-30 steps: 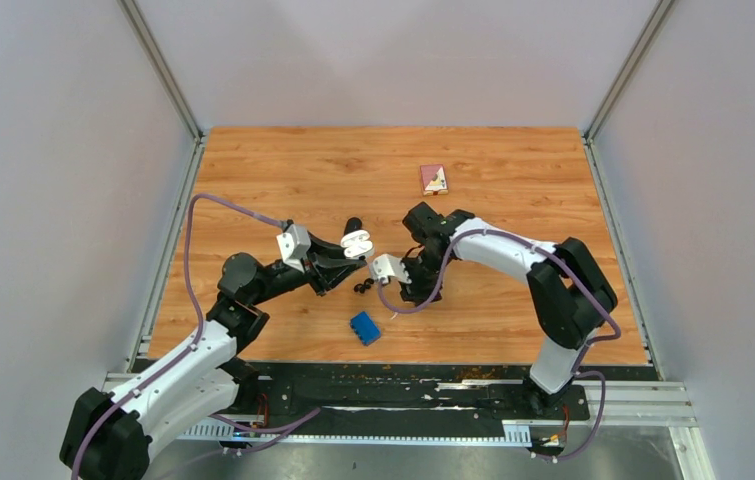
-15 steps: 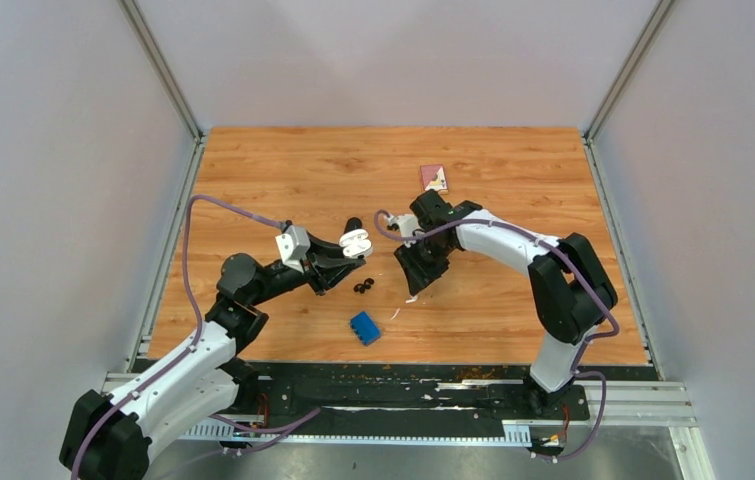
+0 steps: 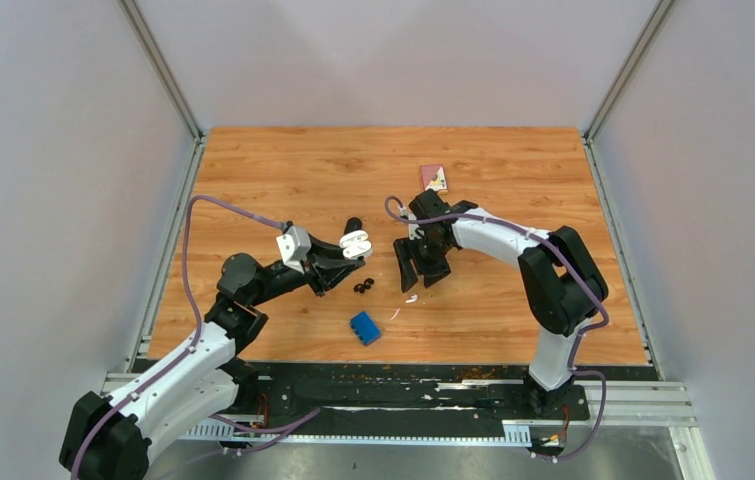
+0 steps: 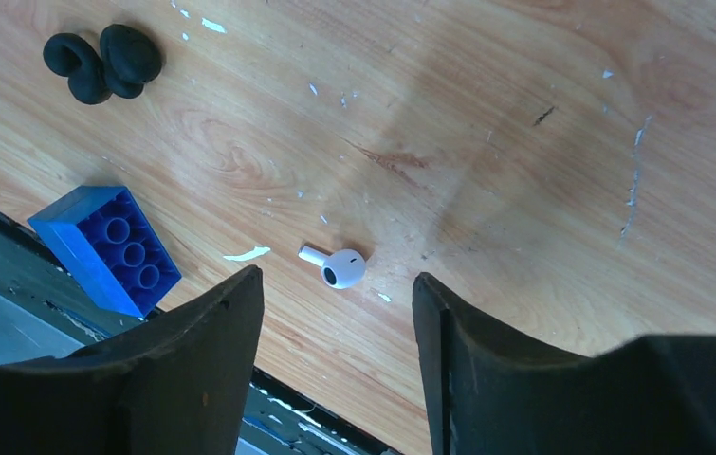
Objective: Insert the wireless bluetooth earbuds into the charging case
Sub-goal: Pick up the earbud from the center of the board.
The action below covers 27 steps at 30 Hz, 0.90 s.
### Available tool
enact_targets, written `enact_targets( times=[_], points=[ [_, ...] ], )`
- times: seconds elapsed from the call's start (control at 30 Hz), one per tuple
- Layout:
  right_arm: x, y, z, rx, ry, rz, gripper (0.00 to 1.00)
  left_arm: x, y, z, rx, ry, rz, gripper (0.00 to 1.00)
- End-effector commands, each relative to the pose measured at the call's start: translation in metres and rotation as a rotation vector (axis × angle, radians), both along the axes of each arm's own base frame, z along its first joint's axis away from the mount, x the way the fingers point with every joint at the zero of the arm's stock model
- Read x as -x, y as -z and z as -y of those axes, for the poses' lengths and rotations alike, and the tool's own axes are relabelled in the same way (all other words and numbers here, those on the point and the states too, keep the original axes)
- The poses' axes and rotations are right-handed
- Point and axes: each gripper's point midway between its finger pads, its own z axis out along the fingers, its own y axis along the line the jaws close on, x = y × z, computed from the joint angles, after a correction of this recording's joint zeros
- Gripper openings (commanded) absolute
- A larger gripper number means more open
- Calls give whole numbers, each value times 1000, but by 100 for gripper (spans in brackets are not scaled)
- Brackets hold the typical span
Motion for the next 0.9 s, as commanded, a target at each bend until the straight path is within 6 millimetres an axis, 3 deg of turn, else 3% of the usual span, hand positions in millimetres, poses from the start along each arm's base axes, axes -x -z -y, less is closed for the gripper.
enact_targets(
  times=[0.0,0.1,0.23,0.53,0.87],
  points=[
    [1,4,-2,47,68,0,54,1,-16,-2,18,-7,70,0],
    [6,10,5,101,117,-16,44,1,-16,-1,16,-6,68,0],
    [6,15,4,121,131,-15,38,1,-15,-2,13,-8,69,0],
    [6,24,-3,130,127,-9,37,1,-16,-2,10,-11,71,0],
    [14,25,12,196,64,43,32,1,-17,-3,10,-17,74,0]
  ],
)
